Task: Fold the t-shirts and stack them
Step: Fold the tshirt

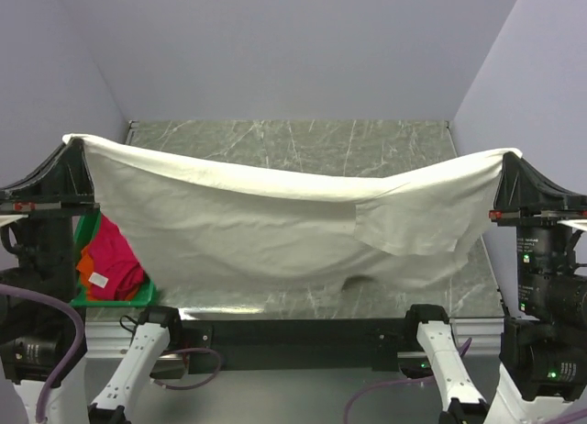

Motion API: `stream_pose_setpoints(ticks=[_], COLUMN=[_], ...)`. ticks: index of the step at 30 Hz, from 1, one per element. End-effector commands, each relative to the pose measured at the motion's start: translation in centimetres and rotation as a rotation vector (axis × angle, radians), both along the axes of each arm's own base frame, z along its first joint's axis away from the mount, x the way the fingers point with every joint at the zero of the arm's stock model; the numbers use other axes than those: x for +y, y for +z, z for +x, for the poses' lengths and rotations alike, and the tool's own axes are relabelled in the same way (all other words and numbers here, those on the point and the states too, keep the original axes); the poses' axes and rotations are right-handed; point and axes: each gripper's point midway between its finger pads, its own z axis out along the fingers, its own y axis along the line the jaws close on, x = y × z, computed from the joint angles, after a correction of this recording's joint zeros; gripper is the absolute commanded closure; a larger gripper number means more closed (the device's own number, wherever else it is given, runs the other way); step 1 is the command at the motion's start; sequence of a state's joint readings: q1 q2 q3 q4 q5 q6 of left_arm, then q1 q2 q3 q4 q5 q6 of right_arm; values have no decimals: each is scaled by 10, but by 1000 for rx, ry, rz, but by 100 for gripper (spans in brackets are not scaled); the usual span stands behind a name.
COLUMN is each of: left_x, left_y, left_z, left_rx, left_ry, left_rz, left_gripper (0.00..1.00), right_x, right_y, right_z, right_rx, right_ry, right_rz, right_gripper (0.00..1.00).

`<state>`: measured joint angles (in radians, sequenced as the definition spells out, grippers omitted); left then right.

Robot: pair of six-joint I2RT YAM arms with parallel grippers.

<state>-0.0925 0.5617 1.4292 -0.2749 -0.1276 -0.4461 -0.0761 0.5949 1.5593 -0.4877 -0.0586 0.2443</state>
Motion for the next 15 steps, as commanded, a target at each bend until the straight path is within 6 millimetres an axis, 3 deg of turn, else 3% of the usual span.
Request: stream_pose_setpoints(ticks=[1,4,8,9,11,12,14,15], left_x=[-4,-9,-13,-13,-16,-17,-20,-21], left_y=[-14,-37,-88,-97,-131,-145,-187,-201], left_z=[30,70,137,148,183,195,228,238], left_rx=[96,197,352,374,446,479,574,604], left_ry=[0,-8,-3,-1,-4,-2,-4,-2], left_rz=[28,36,29,20,14,11,17,16], left_gripper=[99,99,99,99,99,99,99,99], right_x=[-8,-4,0,-1,2,2,4,4], right_y=[-12,-29,-63,-83,-102,-129,-148,-178], right_z=[20,51,105,129,154,177,199,218], right_rx=[61,146,282,350,407,480,515,581], right_ry=[-36,0,41,48,71,77,91,91], right_rz=[-8,8,46,73,88,112,121,132], right_gripper=[100,100,100,100,100,100,100,100])
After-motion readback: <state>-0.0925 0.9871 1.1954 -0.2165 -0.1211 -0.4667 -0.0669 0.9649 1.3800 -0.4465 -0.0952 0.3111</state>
